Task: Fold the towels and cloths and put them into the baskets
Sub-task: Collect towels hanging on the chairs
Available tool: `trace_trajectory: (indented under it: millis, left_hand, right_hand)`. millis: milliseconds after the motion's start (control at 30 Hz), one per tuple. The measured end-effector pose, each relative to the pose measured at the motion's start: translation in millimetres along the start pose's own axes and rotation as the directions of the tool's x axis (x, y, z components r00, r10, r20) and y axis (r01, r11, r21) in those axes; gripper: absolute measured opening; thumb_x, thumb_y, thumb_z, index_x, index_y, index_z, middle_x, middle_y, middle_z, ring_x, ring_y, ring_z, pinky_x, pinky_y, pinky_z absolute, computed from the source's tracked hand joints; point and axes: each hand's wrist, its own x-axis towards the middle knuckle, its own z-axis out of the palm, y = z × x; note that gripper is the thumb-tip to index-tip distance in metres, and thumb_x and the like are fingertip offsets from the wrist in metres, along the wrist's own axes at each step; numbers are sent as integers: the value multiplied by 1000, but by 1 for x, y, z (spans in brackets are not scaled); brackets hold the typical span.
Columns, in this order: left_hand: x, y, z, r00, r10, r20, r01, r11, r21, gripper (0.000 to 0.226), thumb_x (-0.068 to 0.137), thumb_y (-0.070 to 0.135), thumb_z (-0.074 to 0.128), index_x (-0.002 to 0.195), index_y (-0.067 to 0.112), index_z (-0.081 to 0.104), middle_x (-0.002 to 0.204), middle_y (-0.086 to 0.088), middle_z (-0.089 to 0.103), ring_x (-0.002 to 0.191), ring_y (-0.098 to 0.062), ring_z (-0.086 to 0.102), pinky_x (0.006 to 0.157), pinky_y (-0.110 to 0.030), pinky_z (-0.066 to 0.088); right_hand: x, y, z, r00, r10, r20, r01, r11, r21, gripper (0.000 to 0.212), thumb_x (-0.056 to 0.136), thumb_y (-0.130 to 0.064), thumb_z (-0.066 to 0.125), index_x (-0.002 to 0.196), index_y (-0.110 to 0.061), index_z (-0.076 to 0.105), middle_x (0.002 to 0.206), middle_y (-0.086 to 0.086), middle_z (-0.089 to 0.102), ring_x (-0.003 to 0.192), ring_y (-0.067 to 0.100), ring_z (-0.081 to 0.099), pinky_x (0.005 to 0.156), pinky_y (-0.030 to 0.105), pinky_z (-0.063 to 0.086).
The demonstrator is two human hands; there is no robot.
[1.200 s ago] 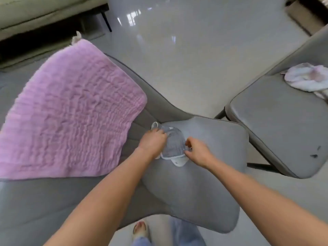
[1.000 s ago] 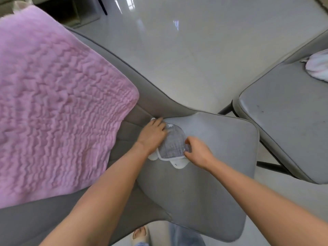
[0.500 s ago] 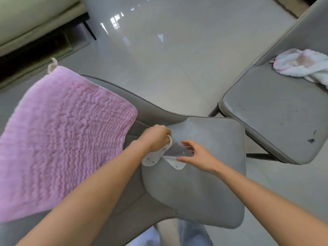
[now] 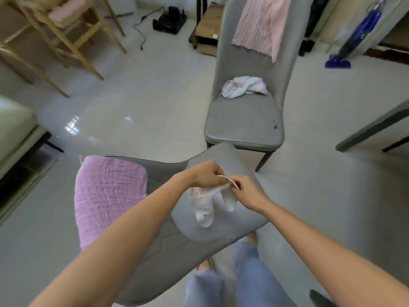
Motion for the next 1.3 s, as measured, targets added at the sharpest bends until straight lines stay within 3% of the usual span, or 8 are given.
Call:
trace_trajectory:
  millis: [133, 267, 500, 633, 733, 833, 1100, 1300]
  left_hand:
    - [-3, 71, 23, 969, 158, 192, -194, 964, 183, 27, 95, 28, 55, 80, 8, 66, 66, 2, 51, 63, -12, 43, 60, -25, 37]
    - [12, 163, 62, 919, 256, 299, -366, 836, 409, 29, 97, 30, 51, 90, 7, 66, 79, -4, 58, 72, -17, 48, 66, -27, 37]
    - [29, 354, 174, 809, 432, 399, -588, 602, 541, 32, 101, 36, 40, 88, 15, 59, 89, -5, 58, 83, -24, 53, 71, -29, 35]
    - [32, 448, 248, 737, 386, 555, -662, 576, 479, 40, 93, 57, 47, 87, 20, 61, 86, 2, 61, 81, -17, 57, 74, -30, 42]
    - [38, 508, 301, 641, 383, 665, -761, 431, 485, 30, 88, 45, 61, 91, 15, 63, 86, 2, 61, 80, -17, 56, 71, -26, 41]
    - [44, 548, 340, 584, 413, 699, -811, 266, 520, 25, 88, 33, 63, 72, 18, 51, 70, 4, 53, 74, -20, 52, 62, -28, 35]
    - [83, 634, 414, 363, 690, 626, -771, -155, 618, 13, 92, 19, 47, 80, 17, 52, 91, -5, 66, 90, -24, 57, 66, -28, 33]
    - [127, 707, 422, -78, 860, 505, -701, -407, 586, 18, 57, 3, 72, 64, 16, 62, 59, 1, 59, 61, -24, 57, 56, -26, 32]
  right_hand:
    - [-81, 26, -60, 987, 98, -125, -108, 991, -78, 25, 84, 0, 45, 69, -13, 60, 72, 11, 61, 70, 16, 50, 59, 27, 34]
    - [-167, 76, -120, 940, 204, -274, -231, 971, -68, 28, 88, -3, 44, 78, -18, 66, 80, 5, 68, 77, 19, 60, 66, 32, 45]
    - [-332, 169, -209, 770, 342, -539, -370, 927, 60, 21, 93, -15, 51, 74, -11, 60, 71, -1, 55, 70, 16, 51, 59, 28, 34]
    - [-427, 218, -255, 722, 454, -523, -416, 888, 196, 40, 92, -40, 55, 58, -18, 48, 59, -3, 44, 58, 12, 42, 58, 31, 30]
    - [-494, 249, -283, 719, 532, -446, -463, 846, 262, 41, 82, -58, 61, 63, -22, 53, 61, -9, 49, 57, 7, 44, 59, 26, 32]
    - [-537, 271, -293, 711, 599, -368, -550, 800, 241, 27, 79, -41, 71, 69, -21, 56, 67, -7, 54, 61, 9, 49, 58, 26, 34]
    - [-572, 325, -321, 292, 702, -649, -730, 602, 323, 25, 86, -15, 57, 64, -24, 48, 84, 4, 62, 87, 27, 62, 67, 29, 41]
    - [-571, 340, -379, -69, 616, -784, -789, 447, 421, 22, 86, -9, 53, 105, -14, 63, 100, 16, 61, 97, 35, 60, 75, 35, 45]
